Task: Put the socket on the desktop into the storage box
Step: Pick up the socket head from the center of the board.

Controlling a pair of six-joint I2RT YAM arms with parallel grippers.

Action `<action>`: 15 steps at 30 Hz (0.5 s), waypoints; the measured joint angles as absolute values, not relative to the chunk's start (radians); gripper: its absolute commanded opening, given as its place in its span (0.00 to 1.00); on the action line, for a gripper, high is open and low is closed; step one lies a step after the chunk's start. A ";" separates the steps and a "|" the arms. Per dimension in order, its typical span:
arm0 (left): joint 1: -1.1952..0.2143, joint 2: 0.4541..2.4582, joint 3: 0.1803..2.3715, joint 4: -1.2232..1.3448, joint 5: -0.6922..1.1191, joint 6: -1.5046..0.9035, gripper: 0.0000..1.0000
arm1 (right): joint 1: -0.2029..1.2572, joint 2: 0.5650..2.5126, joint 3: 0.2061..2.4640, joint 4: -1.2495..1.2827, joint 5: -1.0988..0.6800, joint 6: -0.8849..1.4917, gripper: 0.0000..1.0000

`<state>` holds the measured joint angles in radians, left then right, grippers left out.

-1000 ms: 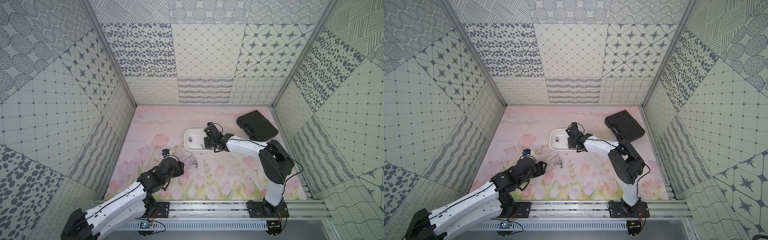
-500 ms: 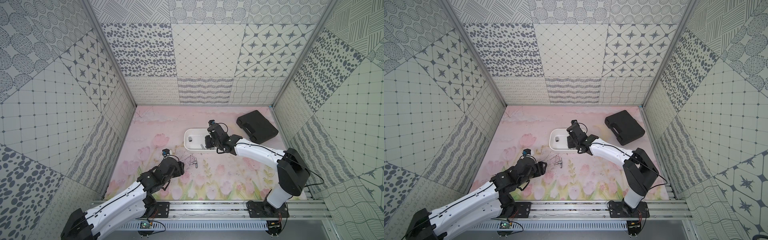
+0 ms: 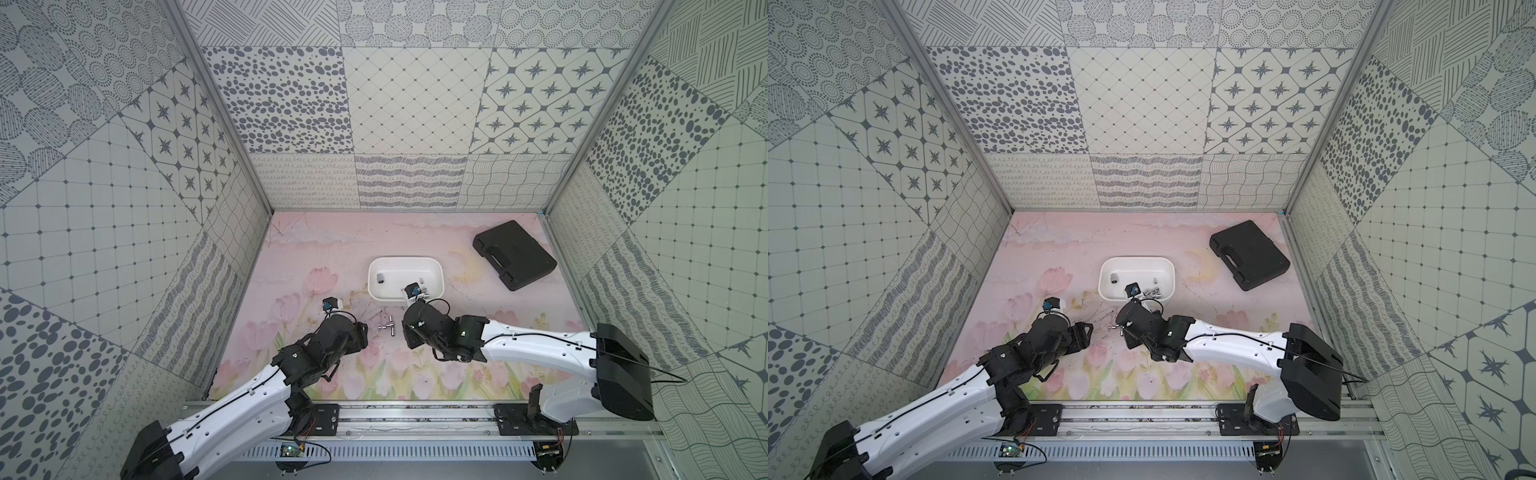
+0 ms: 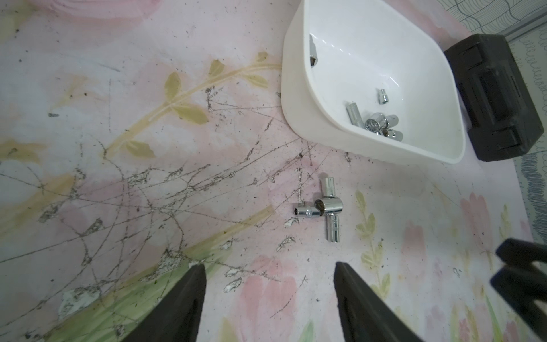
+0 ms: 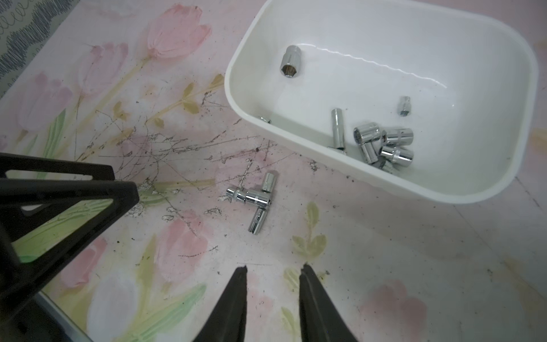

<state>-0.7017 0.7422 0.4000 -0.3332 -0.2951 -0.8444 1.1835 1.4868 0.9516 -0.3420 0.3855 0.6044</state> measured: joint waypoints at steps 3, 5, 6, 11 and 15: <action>-0.702 0.738 0.400 -0.334 -0.305 -0.849 0.73 | 1.224 1.564 0.966 -0.340 0.395 0.634 0.33; -0.702 0.738 0.400 -0.335 -0.313 -0.854 0.73 | 1.240 1.623 0.980 -0.339 0.395 0.647 0.33; -0.702 0.738 0.400 -0.337 -0.318 -0.860 0.73 | 1.245 1.652 0.988 -0.338 0.395 0.653 0.33; -0.702 0.741 0.400 -0.350 -0.328 -0.867 0.74 | 1.247 1.757 1.021 -0.326 0.396 0.677 0.34; -0.702 0.743 0.400 -0.361 -0.328 -0.870 0.74 | 1.240 1.808 1.038 -0.311 0.404 0.701 0.35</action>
